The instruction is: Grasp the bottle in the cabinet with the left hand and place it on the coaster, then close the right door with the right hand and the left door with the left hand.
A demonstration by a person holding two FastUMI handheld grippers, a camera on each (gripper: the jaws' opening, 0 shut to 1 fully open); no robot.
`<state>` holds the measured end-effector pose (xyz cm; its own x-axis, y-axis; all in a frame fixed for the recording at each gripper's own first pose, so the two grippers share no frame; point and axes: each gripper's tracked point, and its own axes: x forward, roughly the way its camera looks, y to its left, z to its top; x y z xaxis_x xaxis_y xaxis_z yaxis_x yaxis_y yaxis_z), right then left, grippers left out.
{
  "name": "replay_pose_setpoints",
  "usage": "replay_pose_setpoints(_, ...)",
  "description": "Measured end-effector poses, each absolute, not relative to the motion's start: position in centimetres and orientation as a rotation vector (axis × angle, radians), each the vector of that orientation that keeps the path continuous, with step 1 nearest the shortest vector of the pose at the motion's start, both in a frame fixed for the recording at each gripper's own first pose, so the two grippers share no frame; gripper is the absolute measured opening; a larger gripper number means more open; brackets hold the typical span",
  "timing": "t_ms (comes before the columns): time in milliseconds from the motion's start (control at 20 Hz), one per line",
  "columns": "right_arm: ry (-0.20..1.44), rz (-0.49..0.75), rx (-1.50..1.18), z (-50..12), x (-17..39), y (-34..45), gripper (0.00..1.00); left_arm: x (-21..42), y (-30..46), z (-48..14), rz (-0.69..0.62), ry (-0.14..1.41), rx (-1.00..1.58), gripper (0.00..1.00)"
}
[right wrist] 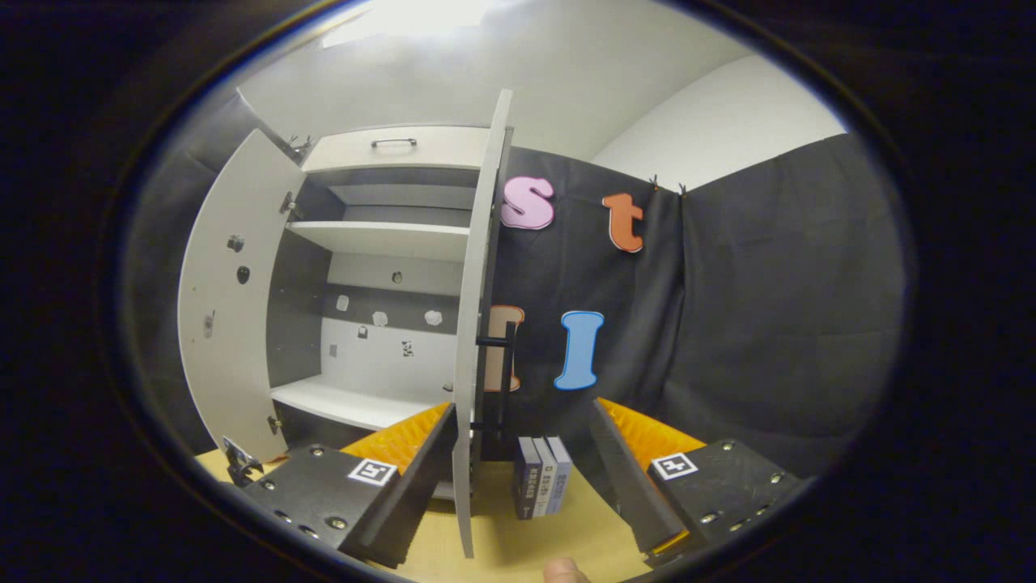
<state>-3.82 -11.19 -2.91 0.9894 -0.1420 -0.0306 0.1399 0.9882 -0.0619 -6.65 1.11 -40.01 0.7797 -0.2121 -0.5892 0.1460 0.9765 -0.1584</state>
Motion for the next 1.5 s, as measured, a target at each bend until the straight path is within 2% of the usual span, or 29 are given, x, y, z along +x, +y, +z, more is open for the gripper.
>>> replay_pose_setpoints(650,0.036,-0.12,-0.037,-3.0,-3.8,-10.7,0.99,-9.2,0.7,-41.4,-0.21,0.699,-0.06,0.79)
replay_pose_setpoints(950,0.044,-0.098,-0.042,-3.3,-3.5,-10.1,0.98,-8.9,0.1,-39.9,-0.211,0.664,0.02,0.82)
replay_pose_setpoints(1500,0.043,-0.087,-0.026,-3.7,-3.0,-10.4,0.99,-6.4,-1.3,-30.1,-0.224,0.506,-0.009,0.76)
